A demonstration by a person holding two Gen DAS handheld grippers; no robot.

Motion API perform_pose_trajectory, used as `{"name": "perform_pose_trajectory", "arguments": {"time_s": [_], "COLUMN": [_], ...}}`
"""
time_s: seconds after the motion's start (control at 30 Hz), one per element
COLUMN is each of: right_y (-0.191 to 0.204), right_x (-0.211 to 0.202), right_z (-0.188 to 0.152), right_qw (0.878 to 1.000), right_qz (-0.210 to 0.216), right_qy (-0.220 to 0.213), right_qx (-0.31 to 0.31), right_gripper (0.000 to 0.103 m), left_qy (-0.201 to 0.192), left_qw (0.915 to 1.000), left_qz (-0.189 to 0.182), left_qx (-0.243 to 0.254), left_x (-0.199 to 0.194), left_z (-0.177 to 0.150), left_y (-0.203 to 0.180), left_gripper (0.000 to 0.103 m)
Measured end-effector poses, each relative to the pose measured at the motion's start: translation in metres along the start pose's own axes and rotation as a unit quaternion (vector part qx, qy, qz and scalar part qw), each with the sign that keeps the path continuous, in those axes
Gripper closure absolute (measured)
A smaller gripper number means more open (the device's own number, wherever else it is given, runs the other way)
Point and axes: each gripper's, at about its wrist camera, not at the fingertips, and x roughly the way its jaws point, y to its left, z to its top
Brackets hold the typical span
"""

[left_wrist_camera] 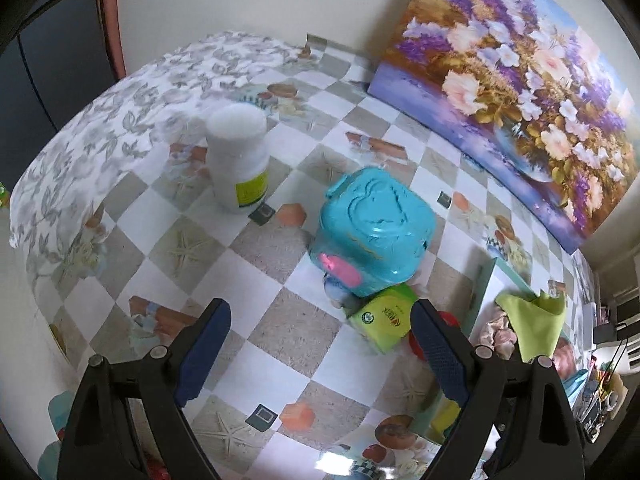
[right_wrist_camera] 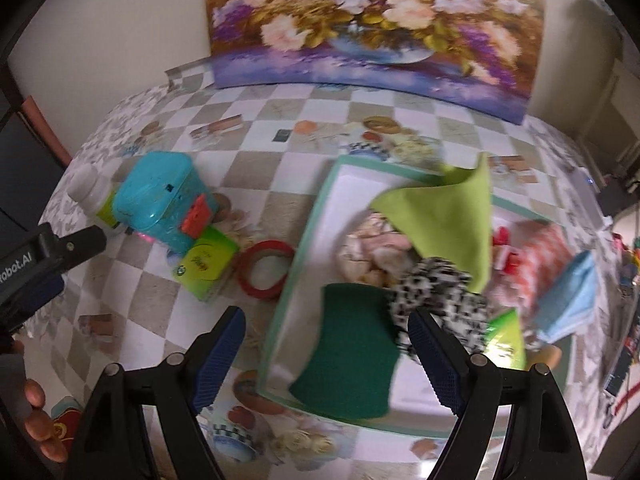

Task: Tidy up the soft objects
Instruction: 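Move both tools back from the tray toward the teal box, then reach the left tool to the green tissue pack and close on it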

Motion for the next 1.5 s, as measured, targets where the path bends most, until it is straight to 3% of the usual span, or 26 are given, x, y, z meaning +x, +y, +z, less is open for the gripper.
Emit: {"name": "perform_pose_trajectory", "arguments": {"time_s": [0.17,0.4,0.83,1.27,1.5], "right_y": [0.008,0.021,0.012,-0.012,-0.016], "right_x": [0.016,0.029,0.044,0.036,0.034], "right_z": [0.002,0.009,0.027,0.026,0.025], "right_qw": [1.000,0.999,1.000,1.000,1.000], "right_qz": [0.021,0.029,0.020,0.017,0.021], "right_qy": [0.015,0.011,0.003,-0.006,-0.007], "right_qx": [-0.006,-0.027,-0.020,0.011,0.020], "right_gripper": [0.017,0.017,0.017,0.017,0.017], "left_qy": [0.039,0.090,0.132,0.153,0.137], "left_qw": [0.9992,0.9958,0.9912,0.9867,0.9862], "left_qz": [-0.011,0.004,0.010,-0.004,-0.008], "left_qx": [-0.005,-0.015,-0.010,0.055,0.092], "left_x": [0.021,0.055,0.088,0.101,0.103], "left_z": [-0.002,-0.002,-0.001,-0.013,-0.014], "left_y": [-0.003,-0.003,-0.011,-0.042,-0.063], "left_gripper": [0.011,0.011,0.011,0.011,0.012]}}
